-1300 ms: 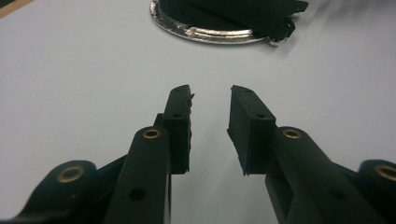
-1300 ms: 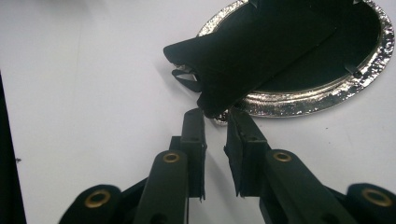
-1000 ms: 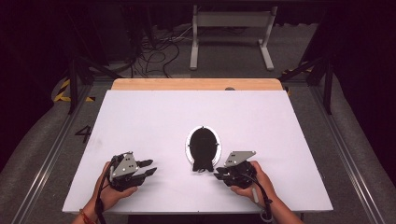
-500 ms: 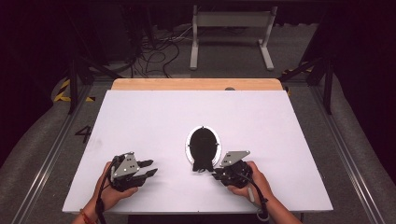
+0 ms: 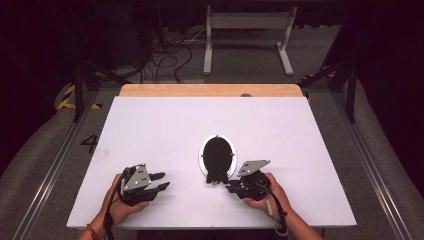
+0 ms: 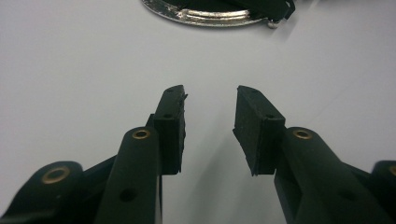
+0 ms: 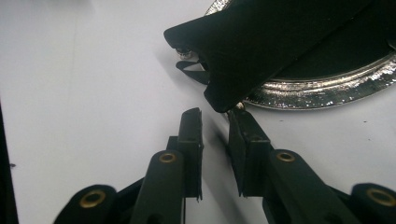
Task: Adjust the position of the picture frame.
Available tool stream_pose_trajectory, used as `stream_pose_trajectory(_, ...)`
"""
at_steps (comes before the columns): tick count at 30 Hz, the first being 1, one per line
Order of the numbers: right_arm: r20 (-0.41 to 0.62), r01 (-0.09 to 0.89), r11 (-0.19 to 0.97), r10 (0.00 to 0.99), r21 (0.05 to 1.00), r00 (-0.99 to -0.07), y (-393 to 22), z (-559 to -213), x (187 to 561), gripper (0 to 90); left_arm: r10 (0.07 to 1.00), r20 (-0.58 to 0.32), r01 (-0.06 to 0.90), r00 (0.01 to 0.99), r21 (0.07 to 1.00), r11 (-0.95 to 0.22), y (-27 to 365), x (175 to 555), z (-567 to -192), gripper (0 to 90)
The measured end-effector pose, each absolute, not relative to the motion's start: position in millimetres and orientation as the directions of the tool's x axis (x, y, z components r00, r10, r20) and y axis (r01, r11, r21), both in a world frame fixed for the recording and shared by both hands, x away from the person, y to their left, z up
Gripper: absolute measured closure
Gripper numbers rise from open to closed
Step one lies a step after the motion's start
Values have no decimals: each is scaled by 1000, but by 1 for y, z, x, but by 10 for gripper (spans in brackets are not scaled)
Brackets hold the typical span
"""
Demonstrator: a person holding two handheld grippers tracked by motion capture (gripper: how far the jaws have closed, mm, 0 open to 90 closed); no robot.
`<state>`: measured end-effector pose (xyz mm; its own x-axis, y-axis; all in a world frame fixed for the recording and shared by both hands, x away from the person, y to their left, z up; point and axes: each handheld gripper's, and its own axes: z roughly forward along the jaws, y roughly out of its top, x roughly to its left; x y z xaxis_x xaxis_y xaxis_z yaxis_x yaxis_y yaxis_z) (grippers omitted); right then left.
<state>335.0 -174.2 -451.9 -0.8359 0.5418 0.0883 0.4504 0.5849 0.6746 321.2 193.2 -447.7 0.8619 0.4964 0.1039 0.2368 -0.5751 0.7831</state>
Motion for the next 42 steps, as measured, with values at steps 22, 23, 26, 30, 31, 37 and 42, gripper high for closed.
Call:
stream_pose_trajectory(22, 397, 632, 337, 551, 698, -733, -181, -457, 348, 551, 495, 102, 248, 863, 768, -591, 191, 323, -451, 615)
stream_pose_trajectory(23, 407, 636, 328, 549, 699, -730, -181, -457, 348, 538, 497, 100, 252, 862, 767, -590, 191, 323, -451, 615)
stream_pose_trajectory(26, 435, 651, 306, 541, 695, -719, -180, -459, 350, 533, 497, 98, 254, 862, 764, -592, 191, 324, -452, 613)
stream_pose_trajectory(30, 480, 679, 259, 540, 687, -691, -182, -462, 354, 530, 497, 100, 255, 862, 762, -595, 190, 324, -452, 603)
stream_pose_trajectory(31, 494, 689, 241, 542, 683, -680, -183, -463, 354, 528, 497, 100, 254, 862, 763, -595, 190, 324, -452, 602)
stream_pose_trajectory(37, 561, 737, 163, 548, 656, -620, -187, -467, 361, 559, 497, 99, 259, 862, 758, -599, 189, 325, -453, 586)
stream_pose_trajectory(42, 591, 760, 132, 550, 636, -590, -190, -470, 363, 611, 493, 102, 257, 864, 753, -606, 186, 325, -454, 587)
